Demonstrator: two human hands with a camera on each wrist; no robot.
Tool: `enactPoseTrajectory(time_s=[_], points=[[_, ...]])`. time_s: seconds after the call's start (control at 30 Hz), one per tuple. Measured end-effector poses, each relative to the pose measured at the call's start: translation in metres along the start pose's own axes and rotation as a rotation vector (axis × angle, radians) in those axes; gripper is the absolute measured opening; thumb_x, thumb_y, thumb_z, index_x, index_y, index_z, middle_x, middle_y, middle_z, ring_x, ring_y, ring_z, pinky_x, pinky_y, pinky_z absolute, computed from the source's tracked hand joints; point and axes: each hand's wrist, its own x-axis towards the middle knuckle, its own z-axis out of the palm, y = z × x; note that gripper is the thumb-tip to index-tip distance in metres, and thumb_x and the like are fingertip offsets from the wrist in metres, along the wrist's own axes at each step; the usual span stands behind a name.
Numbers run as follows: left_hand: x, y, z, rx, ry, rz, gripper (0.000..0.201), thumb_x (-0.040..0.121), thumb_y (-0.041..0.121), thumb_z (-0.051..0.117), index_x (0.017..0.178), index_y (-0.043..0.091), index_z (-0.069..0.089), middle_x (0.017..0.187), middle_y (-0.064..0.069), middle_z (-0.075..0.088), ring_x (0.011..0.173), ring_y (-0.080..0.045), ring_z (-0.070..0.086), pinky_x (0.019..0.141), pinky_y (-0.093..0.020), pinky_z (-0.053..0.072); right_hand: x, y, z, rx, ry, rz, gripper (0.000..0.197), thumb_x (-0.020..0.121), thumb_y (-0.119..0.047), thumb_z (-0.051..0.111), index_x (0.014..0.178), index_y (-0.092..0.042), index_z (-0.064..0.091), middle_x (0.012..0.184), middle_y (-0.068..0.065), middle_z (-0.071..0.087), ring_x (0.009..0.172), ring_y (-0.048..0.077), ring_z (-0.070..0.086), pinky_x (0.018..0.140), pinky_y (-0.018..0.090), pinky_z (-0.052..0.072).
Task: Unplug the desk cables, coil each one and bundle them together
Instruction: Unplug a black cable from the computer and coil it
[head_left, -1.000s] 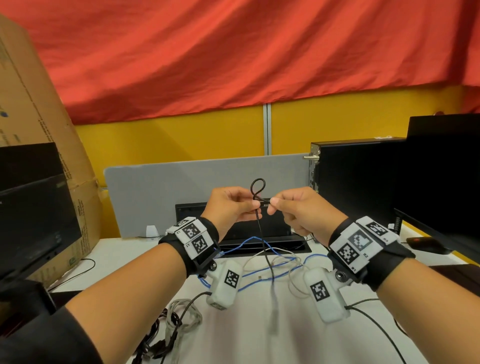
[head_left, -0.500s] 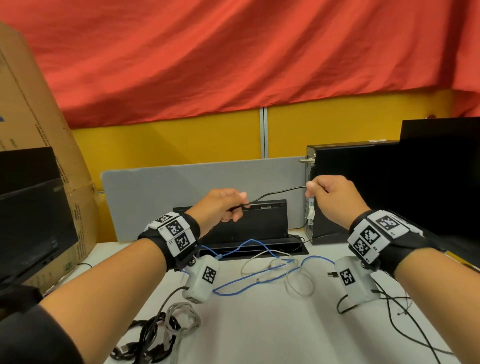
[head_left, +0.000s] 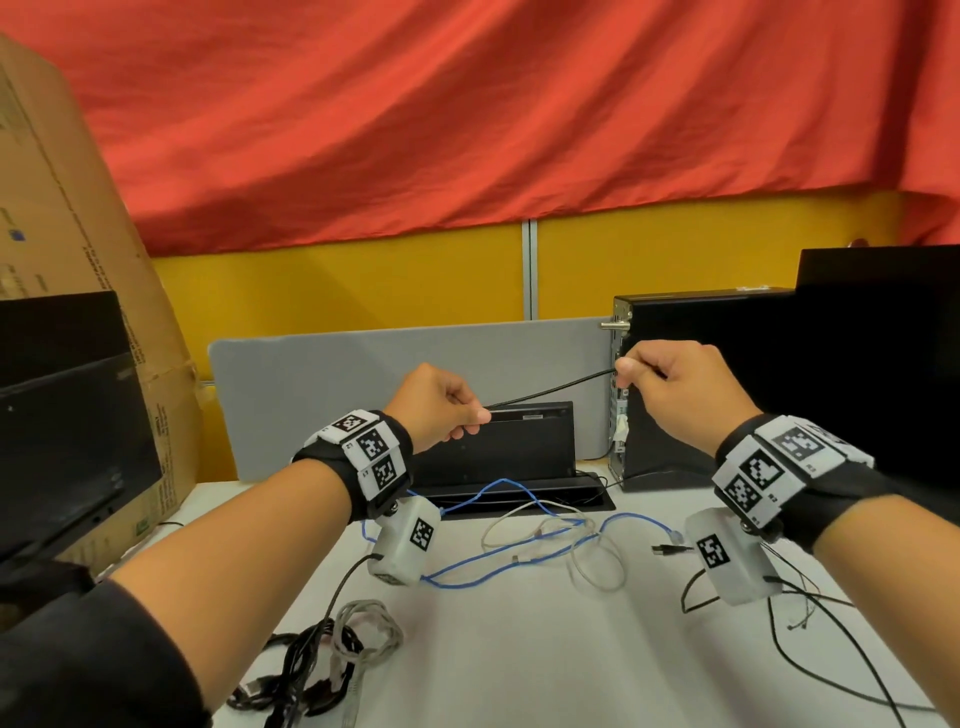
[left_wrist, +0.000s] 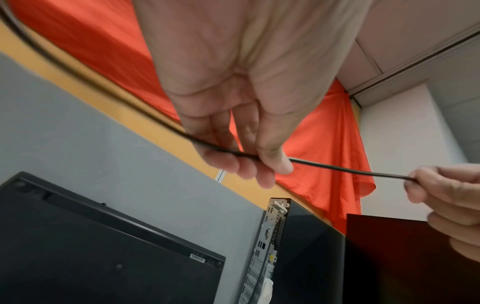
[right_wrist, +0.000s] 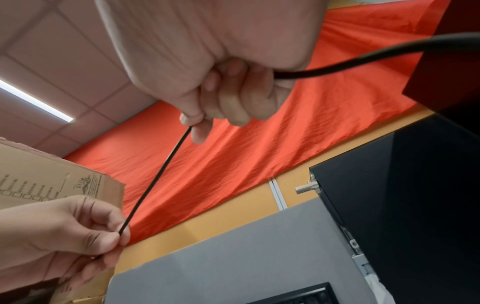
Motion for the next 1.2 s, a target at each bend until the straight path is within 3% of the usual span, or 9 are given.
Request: enactPoseTrajectory(time_s=[0.2, 0.37, 0.47, 0.6, 0.8, 0.9, 1.07, 1.13, 1.2], points=[[-0.003, -0.002, -0.006, 0.083, -0.101, -0.008, 0.014, 0.091, 0.024, 0.066, 0.080, 0.016, 0.065, 0.063, 0.003, 0.064, 0.053, -0.004, 0.051, 0.055, -0.019, 0.042, 0.003, 0.015, 0.000, -0.096, 0.000, 0.043, 0.029, 0.096, -0.032, 0.051, 0.073, -0.021, 0.065, 0.054, -0.004, 0.055, 0.046, 0.010, 0.046, 0.048, 0.021, 0.033], [-0.008, -0.023, -0.024, 0.139, -0.068, -0.036, 0.014, 0.093, 0.023, 0.062, 0.086, 0.012, 0.067, 0.062, 0.004, 0.063, 0.063, -0.006, 0.055, 0.073, -0.024, 0.043, 0.007, 0.044, -0.007, -0.162, 0.039, 0.118, 0.029, 0.096, -0.032, 0.051, 0.068, -0.030, 0.061, 0.056, -0.006, 0.057, 0.050, 0.014, 0.054, 0.049, 0.023, 0.036], [-0.007, -0.032, -0.033, 0.160, -0.025, -0.039, 0.013, 0.093, 0.023, 0.063, 0.083, 0.016, 0.067, 0.064, 0.002, 0.066, 0.070, -0.011, 0.060, 0.075, -0.022, 0.044, 0.005, 0.055, -0.003, -0.210, 0.021, 0.129, 0.030, 0.097, -0.033, 0.051, 0.068, -0.032, 0.059, 0.057, -0.008, 0.057, 0.051, 0.014, 0.056, 0.048, 0.023, 0.037], [-0.007, -0.044, -0.039, 0.228, 0.007, -0.052, 0.013, 0.092, 0.021, 0.064, 0.079, 0.017, 0.064, 0.065, 0.001, 0.066, 0.071, -0.014, 0.061, 0.076, -0.027, 0.047, 0.003, 0.065, -0.003, -0.206, 0.043, 0.171, 0.030, 0.097, -0.032, 0.050, 0.069, -0.031, 0.059, 0.060, -0.005, 0.059, 0.054, 0.014, 0.056, 0.049, 0.022, 0.036], [-0.006, -0.052, -0.034, 0.301, -0.045, -0.096, 0.025, 0.093, 0.023, 0.063, 0.071, 0.013, 0.057, 0.061, 0.002, 0.063, 0.066, -0.011, 0.055, 0.077, -0.030, 0.045, -0.005, 0.078, 0.004, -0.203, 0.019, 0.233, 0.029, 0.097, -0.032, 0.049, 0.070, -0.029, 0.060, 0.059, -0.004, 0.058, 0.055, 0.013, 0.056, 0.049, 0.022, 0.033], [-0.009, -0.047, -0.029, 0.301, -0.101, -0.081, 0.029, 0.094, 0.028, 0.060, 0.069, 0.014, 0.057, 0.060, 0.003, 0.062, 0.067, -0.013, 0.055, 0.083, -0.032, 0.047, -0.008, 0.089, 0.006, -0.194, 0.023, 0.290, 0.030, 0.097, -0.032, 0.047, 0.070, -0.026, 0.061, 0.063, -0.001, 0.060, 0.060, 0.015, 0.057, 0.052, 0.025, 0.039], [-0.025, -0.024, -0.023, 0.299, -0.198, -0.042, 0.033, 0.094, 0.031, 0.059, 0.066, 0.015, 0.053, 0.054, 0.005, 0.057, 0.054, -0.011, 0.049, 0.060, -0.020, 0.042, -0.021, 0.113, 0.016, -0.242, -0.003, 0.397, 0.032, 0.096, -0.033, 0.046, 0.067, -0.026, 0.059, 0.064, 0.000, 0.060, 0.061, 0.018, 0.058, 0.055, 0.026, 0.043], [-0.030, -0.014, -0.019, 0.106, -0.284, -0.105, 0.039, 0.096, 0.029, 0.057, 0.062, 0.015, 0.048, 0.049, 0.003, 0.048, 0.046, -0.012, 0.040, 0.050, -0.017, 0.036, -0.026, 0.119, 0.021, -0.258, -0.022, 0.441, 0.033, 0.095, -0.032, 0.045, 0.066, -0.025, 0.058, 0.064, 0.001, 0.060, 0.062, 0.019, 0.057, 0.055, 0.027, 0.042], [-0.036, -0.004, -0.017, -0.195, -0.378, -0.181, 0.046, 0.100, 0.029, 0.049, 0.056, 0.017, 0.039, 0.049, 0.002, 0.033, 0.045, -0.014, 0.026, 0.045, -0.022, 0.025, -0.031, 0.122, 0.026, -0.259, -0.068, 0.479, 0.033, 0.095, -0.031, 0.044, 0.065, -0.023, 0.058, 0.065, 0.003, 0.060, 0.064, 0.020, 0.058, 0.058, 0.029, 0.044]])
